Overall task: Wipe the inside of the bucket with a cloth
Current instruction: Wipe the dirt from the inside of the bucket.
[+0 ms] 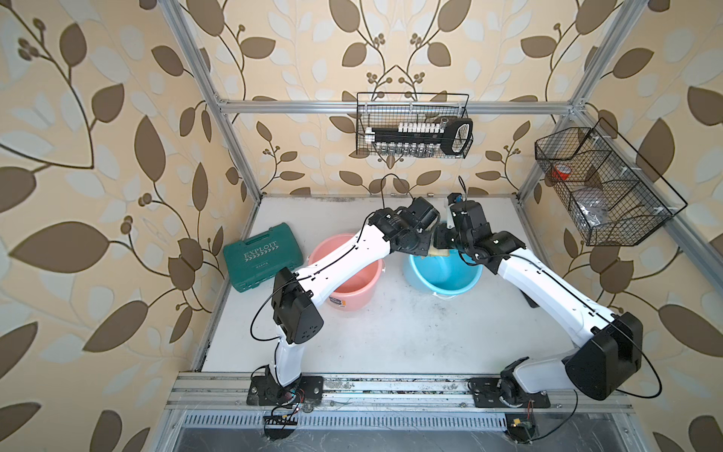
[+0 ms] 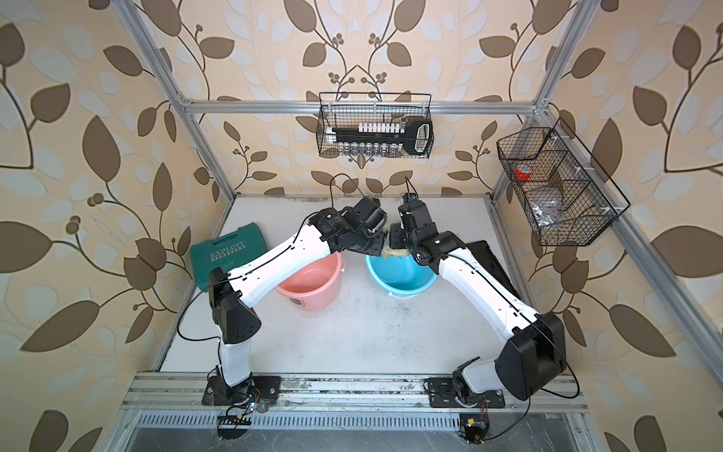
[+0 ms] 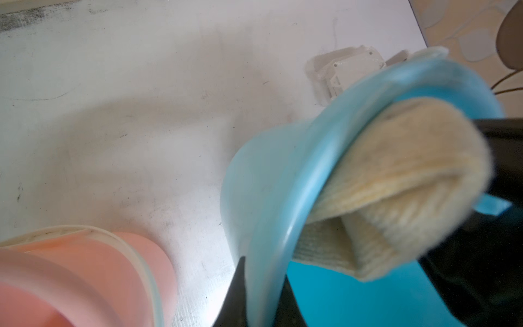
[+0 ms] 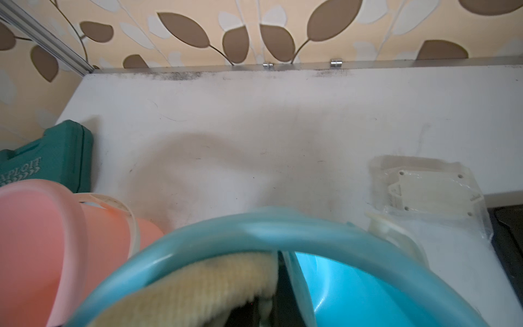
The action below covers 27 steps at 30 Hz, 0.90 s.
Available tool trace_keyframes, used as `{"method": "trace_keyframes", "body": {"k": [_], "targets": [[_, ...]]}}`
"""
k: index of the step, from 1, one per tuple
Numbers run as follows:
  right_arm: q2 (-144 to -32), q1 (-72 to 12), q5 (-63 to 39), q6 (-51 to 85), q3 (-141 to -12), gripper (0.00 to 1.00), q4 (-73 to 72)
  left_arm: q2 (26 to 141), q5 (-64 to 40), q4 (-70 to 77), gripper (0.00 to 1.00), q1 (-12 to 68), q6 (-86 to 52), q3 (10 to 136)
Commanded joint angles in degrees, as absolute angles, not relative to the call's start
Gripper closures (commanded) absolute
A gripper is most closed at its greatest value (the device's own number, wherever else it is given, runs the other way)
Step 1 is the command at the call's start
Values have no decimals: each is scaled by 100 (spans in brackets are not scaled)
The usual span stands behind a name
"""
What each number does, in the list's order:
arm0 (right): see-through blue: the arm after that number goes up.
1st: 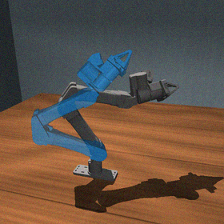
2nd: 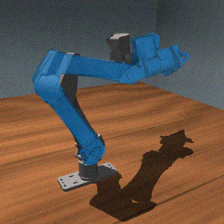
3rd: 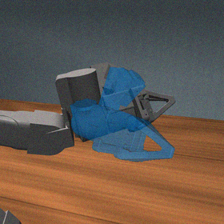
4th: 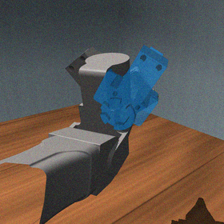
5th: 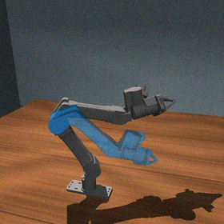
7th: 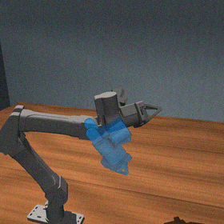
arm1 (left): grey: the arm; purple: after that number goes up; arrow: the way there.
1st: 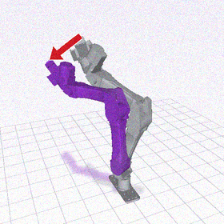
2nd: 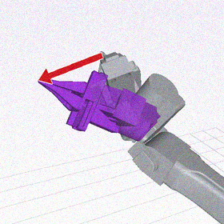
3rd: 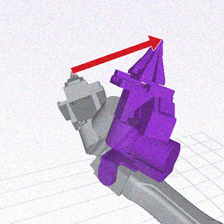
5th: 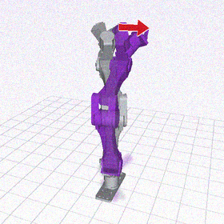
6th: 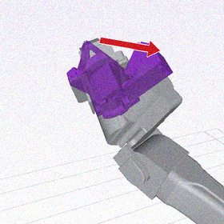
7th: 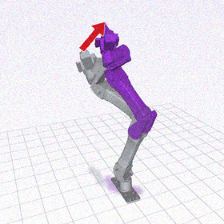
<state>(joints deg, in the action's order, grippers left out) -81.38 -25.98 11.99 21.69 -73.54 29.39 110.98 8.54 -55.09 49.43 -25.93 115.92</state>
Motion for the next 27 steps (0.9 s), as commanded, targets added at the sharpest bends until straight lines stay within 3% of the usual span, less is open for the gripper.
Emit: {"method": "trace_keyframes", "body": {"k": [1,10,22,27], "targets": [[-8278,-2423,2185,2175,-7875,100,3345,10942,713,-5778,100,5072,-2555,11584],[-8504,-2382,3140,1531,-8203,100,4962,10875,1557,-5933,100,4889,-2487,11969],[-8666,-2875,2368,1737,-7687,100,5881,10960,1644,-5914,100,4713,-2348,12347],[-8473,-2900,1415,1661,-7382,100,5906,10945,1609,-5933,100,4573,-2312,12388]]}}
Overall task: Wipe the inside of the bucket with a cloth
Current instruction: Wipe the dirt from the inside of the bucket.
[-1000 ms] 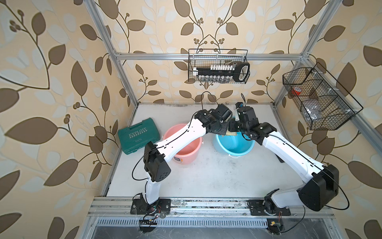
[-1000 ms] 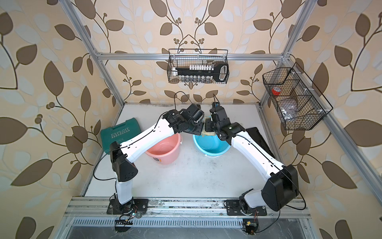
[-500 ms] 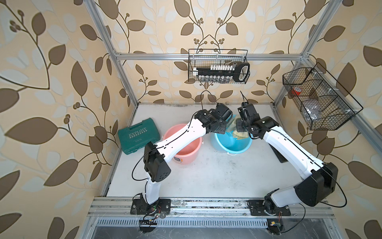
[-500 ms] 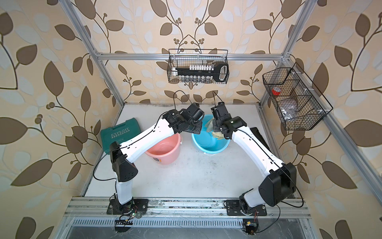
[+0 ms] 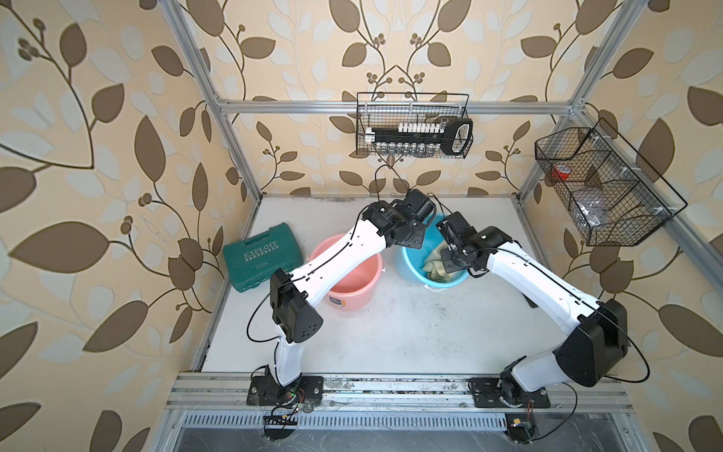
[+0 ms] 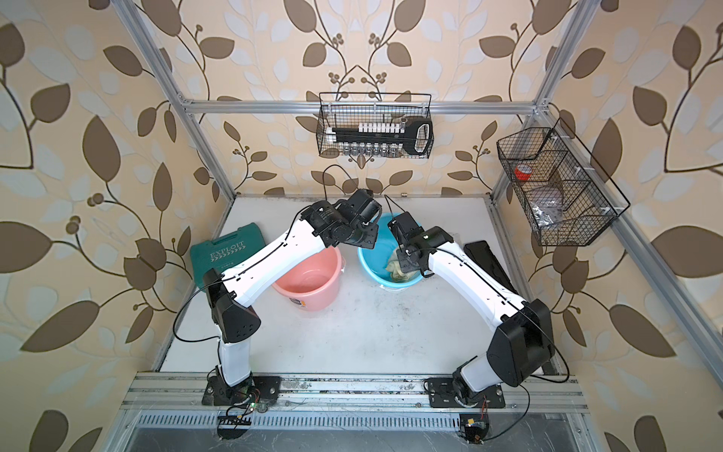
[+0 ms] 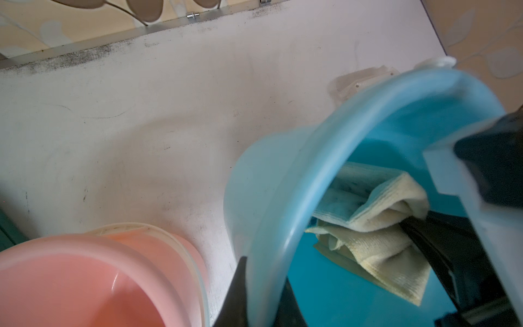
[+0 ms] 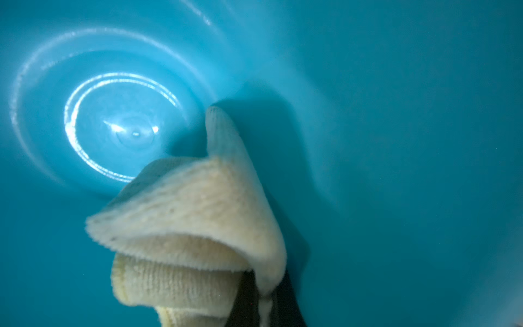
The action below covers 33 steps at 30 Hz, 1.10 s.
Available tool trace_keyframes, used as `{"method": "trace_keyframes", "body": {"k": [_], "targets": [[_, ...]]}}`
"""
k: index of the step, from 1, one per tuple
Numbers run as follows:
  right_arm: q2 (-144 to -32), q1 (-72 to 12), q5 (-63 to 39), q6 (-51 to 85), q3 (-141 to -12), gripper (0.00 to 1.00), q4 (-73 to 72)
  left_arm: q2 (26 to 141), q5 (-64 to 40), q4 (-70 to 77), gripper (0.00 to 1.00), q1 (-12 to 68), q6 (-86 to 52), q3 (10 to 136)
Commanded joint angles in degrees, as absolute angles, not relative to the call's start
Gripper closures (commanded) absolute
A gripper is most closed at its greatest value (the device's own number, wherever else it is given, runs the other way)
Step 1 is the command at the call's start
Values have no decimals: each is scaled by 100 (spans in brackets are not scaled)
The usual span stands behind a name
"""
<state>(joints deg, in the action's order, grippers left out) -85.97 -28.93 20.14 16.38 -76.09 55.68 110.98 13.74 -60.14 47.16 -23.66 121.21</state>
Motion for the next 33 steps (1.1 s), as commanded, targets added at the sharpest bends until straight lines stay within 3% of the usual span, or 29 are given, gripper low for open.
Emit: {"method": "trace_keyframes", "body": {"k": [1,4,15,33], "targets": [[-8424,-2892,1247,1644,-7344,100,5875,10934,1592,-5928,100,4547,-2316,12377],[-8272,-2892,1209,1657,-7226,100,5669,10921,1532,-5915,100,4499,-2314,12340],[-9327,-2820,3410,1590,-8554,100,6126,10808,1820,-6035,100,4469,-2257,12103],[-8714,-2811,3492,502,-8146,100,4052,10950,1329,-5985,100,4415,-2242,11824]]}}
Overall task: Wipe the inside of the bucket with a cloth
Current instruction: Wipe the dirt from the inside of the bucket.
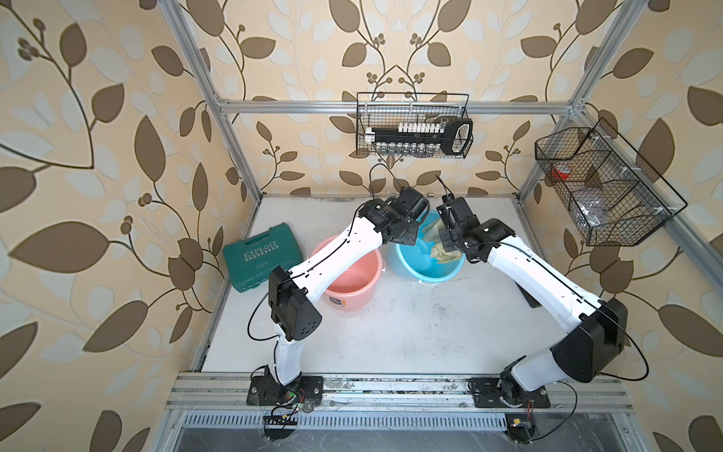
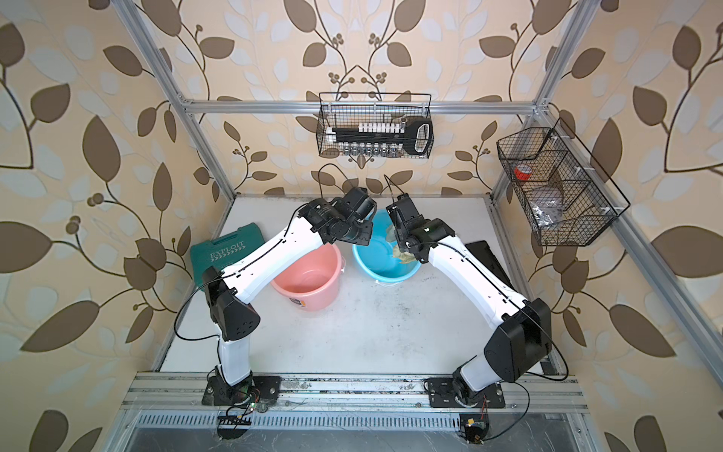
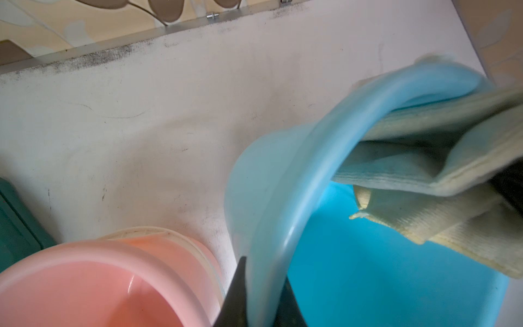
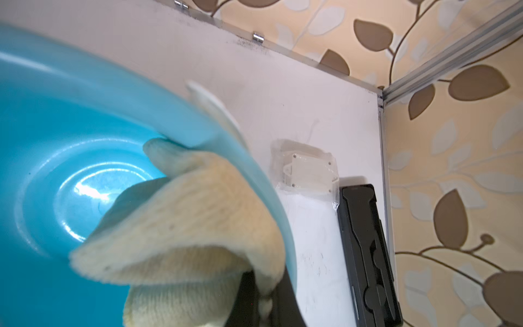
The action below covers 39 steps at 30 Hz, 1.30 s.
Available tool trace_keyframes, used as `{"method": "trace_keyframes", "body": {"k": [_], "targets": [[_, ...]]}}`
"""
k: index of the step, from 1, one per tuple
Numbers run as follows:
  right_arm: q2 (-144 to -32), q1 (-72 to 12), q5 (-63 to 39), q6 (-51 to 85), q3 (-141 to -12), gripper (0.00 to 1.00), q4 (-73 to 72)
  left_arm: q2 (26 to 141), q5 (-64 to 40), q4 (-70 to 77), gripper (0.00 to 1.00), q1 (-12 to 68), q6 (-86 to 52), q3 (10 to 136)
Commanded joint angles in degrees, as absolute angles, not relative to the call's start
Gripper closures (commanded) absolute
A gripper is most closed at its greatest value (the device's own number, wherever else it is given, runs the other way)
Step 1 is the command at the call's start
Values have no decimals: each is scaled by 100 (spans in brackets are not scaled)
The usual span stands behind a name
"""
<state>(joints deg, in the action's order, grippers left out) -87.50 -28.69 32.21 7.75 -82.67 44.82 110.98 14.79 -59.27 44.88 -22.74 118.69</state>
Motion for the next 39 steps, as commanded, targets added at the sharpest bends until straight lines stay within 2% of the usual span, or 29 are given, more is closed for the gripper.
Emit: {"method": "trace_keyframes", "body": {"k": [1,8,15,18,23,31,33,36,39], "targets": [[-8751,-2804,3561,485,-8173,100,4073,10951,1330,-6002,100,4412,-2245,11834],[-8851,-2783,3552,1025,-8036,100,5155,10960,1626,-6027,100,4372,-2219,12043],[-7940,-2760,2796,1629,-7193,100,5159,11026,1436,-6053,100,4156,-2301,12384],[-7589,-2695,2800,1767,-6982,100,5320,11091,1348,-6134,100,4071,-2319,12578],[-7226,-2153,3021,1987,-6802,100,5931,11107,1205,-6064,100,4008,-2388,12689],[-6233,-1146,2845,2007,-6389,100,5519,10877,1171,-5681,100,3981,-2486,12217],[-5925,-1141,2444,1976,-6497,100,5226,10791,1089,-5533,100,3984,-2437,11984],[-5548,-1140,1105,1901,-6695,100,4415,10704,896,-5342,100,3982,-2354,11641],[-5920,-1151,-83,2000,-7296,100,4170,10670,620,-5187,100,3989,-2320,11371]]}}
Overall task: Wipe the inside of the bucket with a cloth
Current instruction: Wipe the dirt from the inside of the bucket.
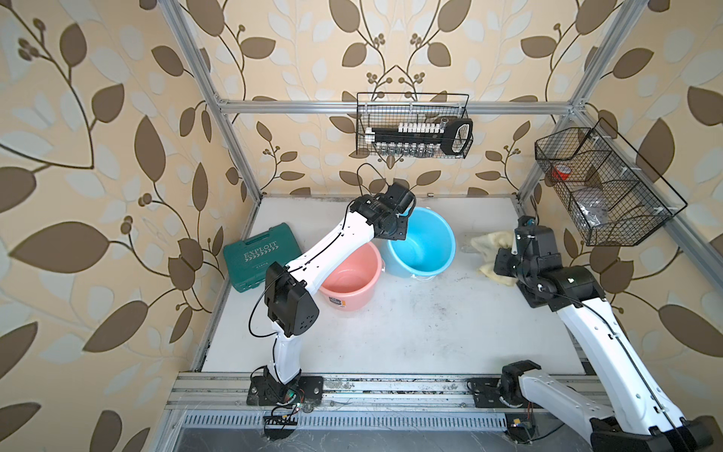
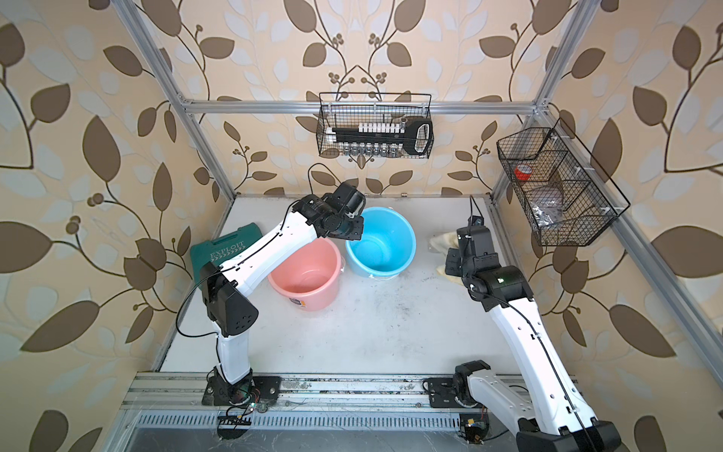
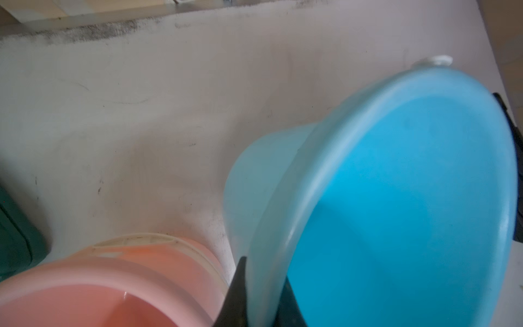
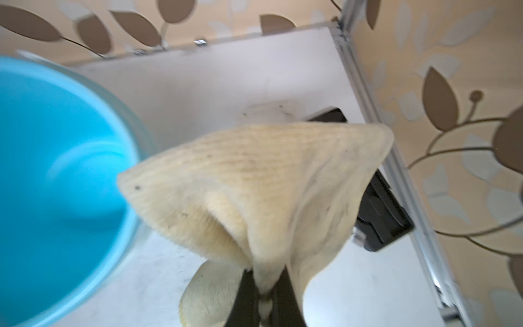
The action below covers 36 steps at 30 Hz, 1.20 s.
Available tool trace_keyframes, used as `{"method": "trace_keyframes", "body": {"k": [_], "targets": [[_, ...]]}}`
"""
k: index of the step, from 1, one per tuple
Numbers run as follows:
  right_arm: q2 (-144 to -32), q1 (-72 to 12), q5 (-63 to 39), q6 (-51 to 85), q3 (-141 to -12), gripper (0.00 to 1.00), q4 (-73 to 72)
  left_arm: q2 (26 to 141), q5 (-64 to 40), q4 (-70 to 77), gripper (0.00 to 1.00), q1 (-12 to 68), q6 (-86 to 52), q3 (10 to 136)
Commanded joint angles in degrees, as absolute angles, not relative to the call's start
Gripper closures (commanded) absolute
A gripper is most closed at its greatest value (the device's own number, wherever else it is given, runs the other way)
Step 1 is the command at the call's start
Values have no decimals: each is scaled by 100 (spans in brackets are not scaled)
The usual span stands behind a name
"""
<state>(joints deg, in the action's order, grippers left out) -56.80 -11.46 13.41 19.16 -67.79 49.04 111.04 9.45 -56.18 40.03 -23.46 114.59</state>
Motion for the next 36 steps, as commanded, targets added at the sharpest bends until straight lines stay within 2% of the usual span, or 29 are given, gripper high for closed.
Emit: {"method": "trace_keyframes", "body": {"k": [1,4,9,13,17,28,31,36], "targets": [[-6144,-1157,-379,2038,-7523,100,4198,10670,547,-5169,100,3984,-2320,11344],[-6636,-1208,-879,2123,-7840,100,4045,10713,313,-5164,100,3986,-2311,11327],[-7224,-1495,-1082,2140,-7924,100,3662,10617,-55,-4847,100,3983,-2382,11056],[-7653,-1874,-803,2156,-7839,100,3505,10512,-503,-4451,100,3986,-2516,10813],[-7998,-2092,-456,2349,-7599,100,3179,10673,-715,-4645,100,3981,-2652,11027],[-8844,-2149,466,2759,-7368,100,2894,10427,-1623,-4272,100,3991,-3107,10679],[-8933,-2150,124,2865,-7375,100,2577,10340,-1659,-4142,100,4008,-3116,10521],[-9060,-2284,-1040,2718,-7479,100,2039,10326,-1649,-4091,100,4008,-3155,10510]]}}
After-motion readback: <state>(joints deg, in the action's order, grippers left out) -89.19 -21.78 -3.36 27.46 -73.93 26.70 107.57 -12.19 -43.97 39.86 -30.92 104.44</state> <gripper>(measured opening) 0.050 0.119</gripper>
